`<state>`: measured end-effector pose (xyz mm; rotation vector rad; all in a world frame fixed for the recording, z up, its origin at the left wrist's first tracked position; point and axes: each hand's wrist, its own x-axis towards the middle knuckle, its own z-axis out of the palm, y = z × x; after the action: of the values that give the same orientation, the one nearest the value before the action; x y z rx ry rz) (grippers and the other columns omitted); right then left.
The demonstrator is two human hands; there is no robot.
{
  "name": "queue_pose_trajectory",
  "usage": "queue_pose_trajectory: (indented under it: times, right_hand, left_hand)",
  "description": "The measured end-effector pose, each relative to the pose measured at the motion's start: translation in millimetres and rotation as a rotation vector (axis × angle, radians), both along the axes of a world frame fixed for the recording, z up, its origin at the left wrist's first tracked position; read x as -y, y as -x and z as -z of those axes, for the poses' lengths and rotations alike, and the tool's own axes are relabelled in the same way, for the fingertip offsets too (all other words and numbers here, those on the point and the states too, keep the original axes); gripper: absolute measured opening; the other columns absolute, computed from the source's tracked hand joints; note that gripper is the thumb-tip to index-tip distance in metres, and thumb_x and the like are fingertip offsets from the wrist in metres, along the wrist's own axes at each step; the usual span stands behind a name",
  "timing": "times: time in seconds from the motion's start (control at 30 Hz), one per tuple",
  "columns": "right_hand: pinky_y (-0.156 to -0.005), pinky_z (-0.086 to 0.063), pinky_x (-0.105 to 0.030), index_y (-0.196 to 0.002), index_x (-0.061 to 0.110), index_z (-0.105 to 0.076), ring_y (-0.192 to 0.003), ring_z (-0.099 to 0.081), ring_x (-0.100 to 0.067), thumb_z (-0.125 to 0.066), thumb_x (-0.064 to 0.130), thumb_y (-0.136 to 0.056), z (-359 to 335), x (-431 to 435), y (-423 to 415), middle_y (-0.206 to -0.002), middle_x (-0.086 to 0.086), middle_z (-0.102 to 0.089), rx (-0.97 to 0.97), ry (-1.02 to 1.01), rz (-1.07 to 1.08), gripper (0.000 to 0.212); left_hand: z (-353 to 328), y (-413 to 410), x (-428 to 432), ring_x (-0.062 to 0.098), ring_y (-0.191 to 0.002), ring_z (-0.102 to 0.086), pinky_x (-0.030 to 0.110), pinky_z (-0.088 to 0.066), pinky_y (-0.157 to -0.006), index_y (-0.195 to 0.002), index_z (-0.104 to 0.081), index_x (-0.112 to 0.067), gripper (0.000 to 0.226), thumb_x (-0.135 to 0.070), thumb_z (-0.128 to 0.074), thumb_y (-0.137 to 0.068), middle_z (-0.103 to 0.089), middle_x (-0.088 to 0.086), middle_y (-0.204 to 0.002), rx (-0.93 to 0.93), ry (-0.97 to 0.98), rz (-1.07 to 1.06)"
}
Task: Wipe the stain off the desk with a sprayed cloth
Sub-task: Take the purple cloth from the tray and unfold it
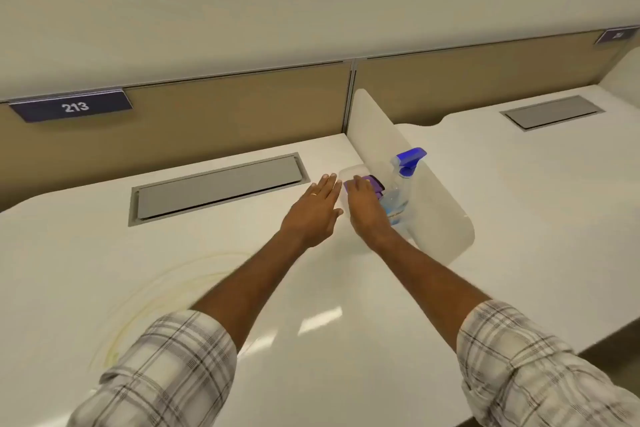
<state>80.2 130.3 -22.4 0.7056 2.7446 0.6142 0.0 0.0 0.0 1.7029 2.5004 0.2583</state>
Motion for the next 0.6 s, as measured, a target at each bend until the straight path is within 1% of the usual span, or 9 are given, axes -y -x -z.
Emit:
queue_pose_trajectory:
  times: [0.03, 0.17, 0.27, 0.37, 0.47, 0.53, 0.6]
  right_hand:
    - [-0.129, -0.019, -0.044, -0.162, 0.001, -0.011, -0.16, -0.017, -0.037, -0.066, 0.02, -0.101, 1.9, -5.0, 2.7, -0.171, -0.021, -0.018, 0.031, -0.048, -0.004, 0.084]
    - [-0.131, -0.018, -0.047, -0.162, 0.001, -0.012, -0.16, -0.013, -0.039, -0.065, 0.021, -0.102, 18.1, -28.3, 16.0, -0.171, -0.022, -0.018, 0.017, 0.074, 0.025, 0.083]
    - [-0.13, -0.02, -0.046, -0.162, 0.001, -0.013, -0.16, -0.016, -0.039, -0.069, 0.018, -0.1, 24.7, -38.4, 26.7, -0.169, -0.023, -0.021, 0.079, 0.086, 0.014, 0.085]
    - [-0.13, -0.022, -0.045, -0.161, 0.0, -0.016, -0.158, -0.023, -0.037, -0.069, 0.018, -0.1, 30.1, -48.6, 36.9, -0.168, -0.022, -0.026, 0.064, 0.158, 0.041, 0.083]
    - [-0.125, -0.034, -0.044, -0.159, 0.001, -0.025, -0.153, -0.034, -0.035, -0.067, 0.016, -0.1, 35.7, -54.9, 43.8, -0.164, -0.02, -0.035, 0.002, 0.265, 0.098, 0.074]
    - [-0.119, -0.044, -0.044, -0.157, 0.002, -0.03, -0.147, -0.044, -0.033, -0.068, 0.015, -0.1, 39.4, -56.5, 46.8, -0.159, -0.019, -0.042, -0.012, 0.268, 0.113, 0.069]
    - [-0.114, -0.049, -0.042, -0.153, 0.001, -0.036, -0.142, -0.05, -0.032, -0.067, 0.012, -0.1, 39.0, -59.0, 49.9, -0.154, -0.019, -0.048, 0.008, 0.238, 0.109, 0.063]
  left_hand:
    - [3.1, -0.4, -9.9, 0.024, -0.165, 0.001, 0.036, -0.004, -0.134, -0.168, -0.007, -0.009, 0.064, -0.032, -0.031, -0.114, 0.001, 0.011, -0.177, -0.02, 0.029, 0.007]
    - [17.6, 3.7, -41.1, 0.025, -0.165, 0.001, 0.037, -0.004, -0.133, -0.168, -0.009, -0.011, 0.064, -0.028, -0.037, -0.113, -0.003, 0.009, -0.178, 0.006, 0.069, 0.011]
    - [28.9, 9.2, -58.1, 0.024, -0.165, -0.001, 0.035, -0.003, -0.132, -0.168, -0.011, -0.012, 0.065, -0.025, -0.041, -0.112, -0.005, 0.008, -0.178, 0.045, 0.07, -0.019]
    - [39.7, 19.0, -69.5, 0.025, -0.165, -0.002, 0.035, -0.005, -0.132, -0.168, -0.013, -0.013, 0.064, -0.024, -0.042, -0.112, -0.008, 0.008, -0.177, 0.083, 0.079, -0.043]
    - [49.0, 27.1, -77.5, 0.026, -0.165, -0.004, 0.035, -0.006, -0.132, -0.168, -0.014, -0.012, 0.062, -0.024, -0.04, -0.112, -0.01, 0.009, -0.177, 0.105, 0.095, -0.05]
    - [54.5, 29.7, -81.5, 0.026, -0.165, -0.004, 0.035, -0.006, -0.132, -0.168, -0.015, -0.012, 0.062, -0.024, -0.04, -0.112, -0.011, 0.009, -0.177, 0.12, 0.101, -0.063]
    - [59.9, 32.3, -84.3, 0.026, -0.165, -0.005, 0.035, -0.006, -0.132, -0.167, -0.017, -0.011, 0.062, -0.024, -0.041, -0.112, -0.013, 0.009, -0.177, 0.147, 0.091, -0.064]
